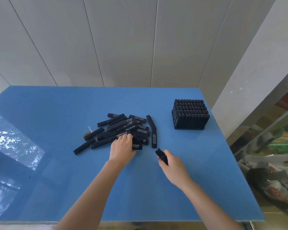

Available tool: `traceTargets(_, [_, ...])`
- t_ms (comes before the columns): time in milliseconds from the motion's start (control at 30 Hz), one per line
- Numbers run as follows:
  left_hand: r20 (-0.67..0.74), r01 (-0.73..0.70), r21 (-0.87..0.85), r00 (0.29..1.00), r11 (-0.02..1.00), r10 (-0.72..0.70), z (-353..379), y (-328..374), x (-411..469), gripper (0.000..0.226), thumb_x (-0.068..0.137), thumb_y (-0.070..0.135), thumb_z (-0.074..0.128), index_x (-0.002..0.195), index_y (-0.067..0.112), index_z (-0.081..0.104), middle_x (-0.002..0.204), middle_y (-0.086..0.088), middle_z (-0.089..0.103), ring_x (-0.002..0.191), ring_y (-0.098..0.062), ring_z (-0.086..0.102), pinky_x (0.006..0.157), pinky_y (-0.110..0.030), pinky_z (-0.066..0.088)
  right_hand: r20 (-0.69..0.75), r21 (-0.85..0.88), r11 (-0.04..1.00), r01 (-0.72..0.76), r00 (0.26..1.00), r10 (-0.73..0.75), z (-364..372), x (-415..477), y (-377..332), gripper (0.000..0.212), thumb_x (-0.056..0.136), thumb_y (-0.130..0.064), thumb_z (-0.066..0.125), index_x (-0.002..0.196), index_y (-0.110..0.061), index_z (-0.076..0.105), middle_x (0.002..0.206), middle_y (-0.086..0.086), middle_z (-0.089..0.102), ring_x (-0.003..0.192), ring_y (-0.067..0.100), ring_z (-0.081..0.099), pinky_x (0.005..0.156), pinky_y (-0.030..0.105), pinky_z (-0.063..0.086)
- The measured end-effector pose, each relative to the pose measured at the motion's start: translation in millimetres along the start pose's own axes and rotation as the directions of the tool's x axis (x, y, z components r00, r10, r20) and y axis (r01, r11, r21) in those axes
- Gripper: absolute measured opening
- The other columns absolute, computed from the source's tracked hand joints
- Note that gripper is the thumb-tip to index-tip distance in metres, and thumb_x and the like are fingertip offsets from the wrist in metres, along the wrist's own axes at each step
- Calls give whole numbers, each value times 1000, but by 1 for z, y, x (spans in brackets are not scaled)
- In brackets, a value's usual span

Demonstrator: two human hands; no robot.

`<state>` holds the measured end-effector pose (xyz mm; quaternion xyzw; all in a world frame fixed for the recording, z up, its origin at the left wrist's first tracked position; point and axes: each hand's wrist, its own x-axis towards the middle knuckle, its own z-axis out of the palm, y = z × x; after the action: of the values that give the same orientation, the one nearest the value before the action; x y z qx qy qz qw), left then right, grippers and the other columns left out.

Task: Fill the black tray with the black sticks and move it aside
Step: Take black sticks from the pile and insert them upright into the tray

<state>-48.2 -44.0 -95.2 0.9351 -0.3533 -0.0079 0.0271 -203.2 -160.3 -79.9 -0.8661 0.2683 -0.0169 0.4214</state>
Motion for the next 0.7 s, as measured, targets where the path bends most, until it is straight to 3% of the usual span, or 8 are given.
traceTargets(233, [57,21,108,998,994,-27,-14,10,2,21,86,23,55,88,14,36,92,-1,53,89,-19,53,57,-25,29,99,388,902,-190,981,165,-10,0,-3,14,92,-18,50,104,-13,46,77,1,51,56,13,38,52,21,33])
traceTargets(300, [63,66,16,996,998,-67,-15,11,-6,14,88,26,51,87,15,43,93,-2,58,90,-23,56,62,-27,31,134,515,825,-234,972,192,-14,-1,-6,14,92,-15,51,102,-16,41,78,1,50,53,12,36,50,21,34])
traceTargets(367, [54,181,-224,983,958,-173,-12,9,-14,19,89,28,47,77,15,43,81,-3,56,77,-26,51,61,-29,32,144,613,747,-257,966,215,-18,0,-11,14,92,-11,50,96,-17,38,80,4,49,52,12,35,45,20,33])
traceTargets(400, [86,260,-394,965,881,-246,-11,9,-19,21,89,26,47,73,13,43,76,-5,55,71,-27,48,59,-30,32,156,650,712,-266,963,219,-19,1,-15,14,92,-10,49,95,-15,37,81,4,49,52,12,35,44,19,32])
traceTargets(467, [210,374,-729,920,573,-332,-13,7,-28,19,89,17,46,72,10,48,74,-9,60,61,-24,48,58,-31,40,193,702,656,-278,961,201,-20,3,-24,11,93,-8,47,95,-12,38,83,5,52,52,13,37,43,20,31])
traceTargets(567, [359,392,-917,890,71,-283,-24,4,-47,12,95,6,44,88,8,54,75,-7,64,57,-20,60,72,-36,54,266,759,581,-292,955,133,-15,4,-41,5,94,-8,47,96,-8,42,83,6,56,55,14,41,43,19,31])
traceTargets(633, [389,378,-921,883,-94,-262,-30,-3,-65,13,97,4,42,92,8,53,68,-5,56,53,-18,57,65,-30,54,308,779,546,-307,947,92,-5,4,-53,2,95,-7,46,96,-8,45,82,6,57,56,13,44,43,18,32])
traceTargets(700, [412,378,-910,862,-167,-295,-32,-15,-84,14,97,4,41,91,9,52,63,-3,41,50,-16,46,56,-27,46,348,790,519,-326,936,58,10,4,-65,4,94,-5,46,94,-8,47,82,6,58,56,13,46,42,17,33])
